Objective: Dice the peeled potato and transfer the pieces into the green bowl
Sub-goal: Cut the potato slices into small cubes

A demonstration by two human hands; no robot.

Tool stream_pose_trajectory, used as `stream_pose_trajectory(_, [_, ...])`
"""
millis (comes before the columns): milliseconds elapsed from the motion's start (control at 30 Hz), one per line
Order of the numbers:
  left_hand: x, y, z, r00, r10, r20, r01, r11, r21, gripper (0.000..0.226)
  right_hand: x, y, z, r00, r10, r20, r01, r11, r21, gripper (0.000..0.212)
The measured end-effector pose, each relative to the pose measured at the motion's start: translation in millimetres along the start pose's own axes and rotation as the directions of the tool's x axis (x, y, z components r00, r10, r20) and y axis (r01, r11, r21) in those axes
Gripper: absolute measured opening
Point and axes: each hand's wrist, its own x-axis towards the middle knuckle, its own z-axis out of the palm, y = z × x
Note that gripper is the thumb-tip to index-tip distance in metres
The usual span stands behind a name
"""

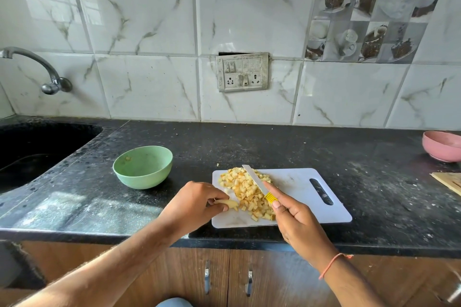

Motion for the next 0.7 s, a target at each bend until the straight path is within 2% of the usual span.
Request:
stream_pose_trajectory(167, [-9,-6,9,0.999,0.016,-0.047,-0.017,1.0,-0.014,0.02,0,0,0,1.0,0.003,-0.004,-0.003,1.0,-0.006,0.048])
stream_pose_trajectory(300, [-17,-10,11,0.996,-0.004,-0.087,-0.004,0.995,-0.102,0.017,-1,0,-1,1.0,0.007,0.002,-0.007,1.0,-0.001,0.048])
stream_pose_trajectory(467, [-18,-17,5,0.978,-0.121,-0.168,0.096,0.984,-0.15,0.013,-1,-1,-1,1.0,0.009,0.003,-0.009,1.0,0.003,0.047])
stream_pose_trajectory(700, [-19,-21,10,0.987,-0.098,-0.126,0.073,0.98,-0.187,0.018,-1,-1,-1,1.0,0.003,-0.004,-0.003,1.0,0.008,0.047])
